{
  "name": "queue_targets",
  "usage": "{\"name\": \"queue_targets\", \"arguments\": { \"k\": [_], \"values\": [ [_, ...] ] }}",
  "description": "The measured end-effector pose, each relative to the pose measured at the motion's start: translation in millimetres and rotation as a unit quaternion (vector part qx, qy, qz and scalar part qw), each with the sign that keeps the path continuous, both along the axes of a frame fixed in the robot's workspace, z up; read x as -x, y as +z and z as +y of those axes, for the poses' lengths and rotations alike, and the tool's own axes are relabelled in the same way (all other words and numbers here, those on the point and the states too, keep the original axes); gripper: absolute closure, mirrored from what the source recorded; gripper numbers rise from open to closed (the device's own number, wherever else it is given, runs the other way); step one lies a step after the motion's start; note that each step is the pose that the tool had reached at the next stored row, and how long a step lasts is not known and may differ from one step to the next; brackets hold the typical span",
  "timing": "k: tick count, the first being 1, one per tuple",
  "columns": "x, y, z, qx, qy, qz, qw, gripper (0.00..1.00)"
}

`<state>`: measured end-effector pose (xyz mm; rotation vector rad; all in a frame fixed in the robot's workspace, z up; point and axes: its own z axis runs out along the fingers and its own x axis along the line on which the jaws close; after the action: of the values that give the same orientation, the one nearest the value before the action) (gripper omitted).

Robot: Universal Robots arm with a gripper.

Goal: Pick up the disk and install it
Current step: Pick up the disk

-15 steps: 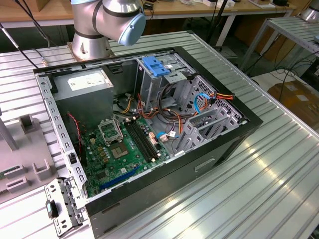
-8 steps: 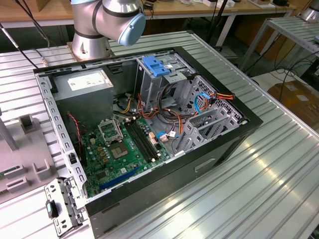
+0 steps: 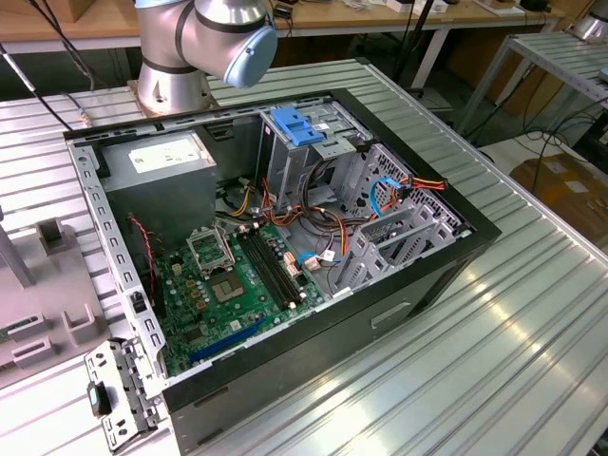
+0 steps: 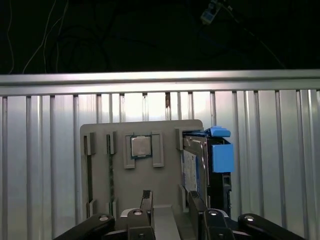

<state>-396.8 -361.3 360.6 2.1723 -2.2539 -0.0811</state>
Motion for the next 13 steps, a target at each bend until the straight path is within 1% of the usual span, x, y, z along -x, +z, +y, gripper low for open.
{"name": "queue_targets", "arguments": {
  "k": [1, 2, 3, 4, 8, 13],
  "values": [
    [0.0, -0.5, 1.1, 0.0000, -0.004, 0.0000, 0.99999, 0.58],
    [0.0, -0.9, 1.2, 0.0001, -0.012, 0.0001, 0.99992, 0.58],
    [0.0, -1.5, 1.2, 0.0001, -0.026, 0.0001, 0.99967, 0.58],
    [0.0, -1.7, 1.2, 0.0001, -0.032, 0.0001, 0.99949, 0.58],
    [0.3, -2.3, 1.2, 0.0000, -0.034, 0.0000, 0.99943, 0.58],
    [2.7, -4.1, 1.2, -0.0001, -0.034, 0.0000, 0.99943, 0.58]
  ]
}}
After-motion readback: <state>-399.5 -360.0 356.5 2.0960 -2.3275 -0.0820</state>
